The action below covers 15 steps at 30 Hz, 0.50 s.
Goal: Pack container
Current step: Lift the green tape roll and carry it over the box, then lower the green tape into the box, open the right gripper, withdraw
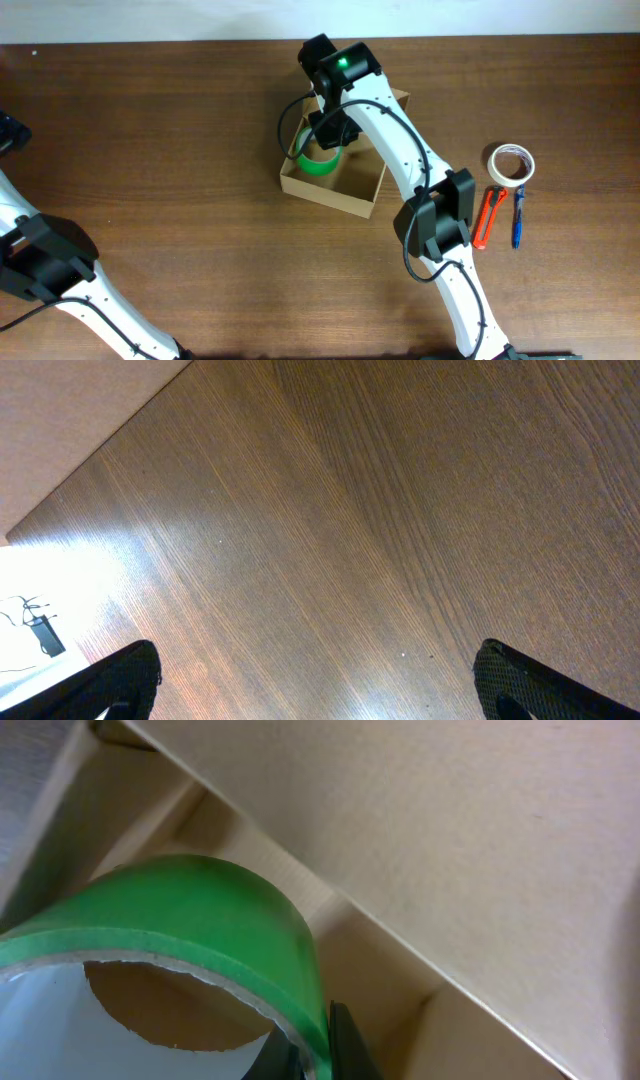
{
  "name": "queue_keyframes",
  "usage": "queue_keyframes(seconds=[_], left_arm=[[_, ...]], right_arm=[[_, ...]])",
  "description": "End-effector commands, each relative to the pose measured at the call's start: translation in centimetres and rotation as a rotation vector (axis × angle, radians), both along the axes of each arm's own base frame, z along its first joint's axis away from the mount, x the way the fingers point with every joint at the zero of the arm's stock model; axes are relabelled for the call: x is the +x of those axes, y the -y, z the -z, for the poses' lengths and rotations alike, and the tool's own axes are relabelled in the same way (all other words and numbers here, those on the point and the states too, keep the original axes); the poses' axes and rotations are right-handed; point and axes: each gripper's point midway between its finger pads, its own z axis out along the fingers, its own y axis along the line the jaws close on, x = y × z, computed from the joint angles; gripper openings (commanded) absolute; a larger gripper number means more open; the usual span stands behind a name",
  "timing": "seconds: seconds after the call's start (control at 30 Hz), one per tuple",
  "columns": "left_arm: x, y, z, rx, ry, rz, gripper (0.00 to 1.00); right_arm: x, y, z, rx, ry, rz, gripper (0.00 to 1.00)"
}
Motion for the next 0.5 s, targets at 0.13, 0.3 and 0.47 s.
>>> queue_keyframes(seconds=[0.13, 0.3, 0.47], left_arm=[[-0.3, 0.1, -0.9, 0.008, 0.021, -0.016, 1.00], [-0.3, 0.1, -0.9, 0.008, 0.021, -0.016, 1.00], [-0.3, 0.1, -0.9, 0.008, 0.021, -0.016, 1.00]], right_arm=[[-0.1, -0.6, 2.1, 0.004, -0.028, 0.004, 0.04], [-0.1, -0.2, 3.4, -0.010, -0.037, 0.008, 0.04], [0.3, 0.3, 4.4, -0.012, -0.041, 0.021, 0.04]])
